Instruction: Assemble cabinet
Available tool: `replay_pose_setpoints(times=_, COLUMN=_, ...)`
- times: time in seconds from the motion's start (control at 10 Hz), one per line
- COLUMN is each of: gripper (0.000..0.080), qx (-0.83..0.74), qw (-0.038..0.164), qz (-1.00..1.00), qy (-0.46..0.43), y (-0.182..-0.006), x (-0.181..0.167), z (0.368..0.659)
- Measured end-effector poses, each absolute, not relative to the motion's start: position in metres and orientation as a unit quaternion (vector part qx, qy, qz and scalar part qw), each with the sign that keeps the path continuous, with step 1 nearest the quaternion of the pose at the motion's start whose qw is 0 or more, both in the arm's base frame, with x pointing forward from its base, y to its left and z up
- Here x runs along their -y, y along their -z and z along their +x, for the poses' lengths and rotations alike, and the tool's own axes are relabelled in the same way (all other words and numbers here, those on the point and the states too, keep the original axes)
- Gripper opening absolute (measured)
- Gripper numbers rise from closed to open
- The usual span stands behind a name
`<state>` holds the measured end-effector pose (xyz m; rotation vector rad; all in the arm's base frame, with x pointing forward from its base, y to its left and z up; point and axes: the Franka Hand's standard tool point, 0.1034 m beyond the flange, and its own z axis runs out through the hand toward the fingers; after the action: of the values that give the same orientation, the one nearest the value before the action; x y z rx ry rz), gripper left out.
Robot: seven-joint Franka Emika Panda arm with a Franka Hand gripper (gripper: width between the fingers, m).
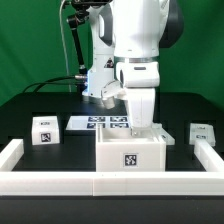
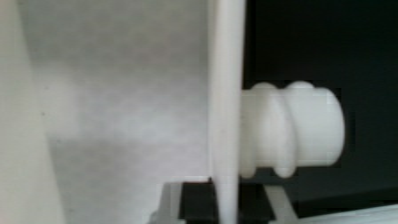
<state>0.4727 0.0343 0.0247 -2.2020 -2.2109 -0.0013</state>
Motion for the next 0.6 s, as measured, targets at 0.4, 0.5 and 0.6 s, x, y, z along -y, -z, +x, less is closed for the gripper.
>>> replay_pose_setpoints(times=0.4, gripper=0.0035, qx=0.707, qw=0.012, qz=-0.707, qy=0.012, y=-0.025, x=-0.064, z=0.495)
replay_pose_setpoints(times=0.5, gripper=0.0035, qx=0.709, qw=0.013, qz=-0.705, qy=0.014, y=-0.025, x=-0.072, z=0.5)
replay_pose_setpoints(times=0.6, gripper=0.0035, qx=0.71, qw=0.013, qz=-0.704, qy=0.018, y=-0.025, x=-0.079, z=0.506)
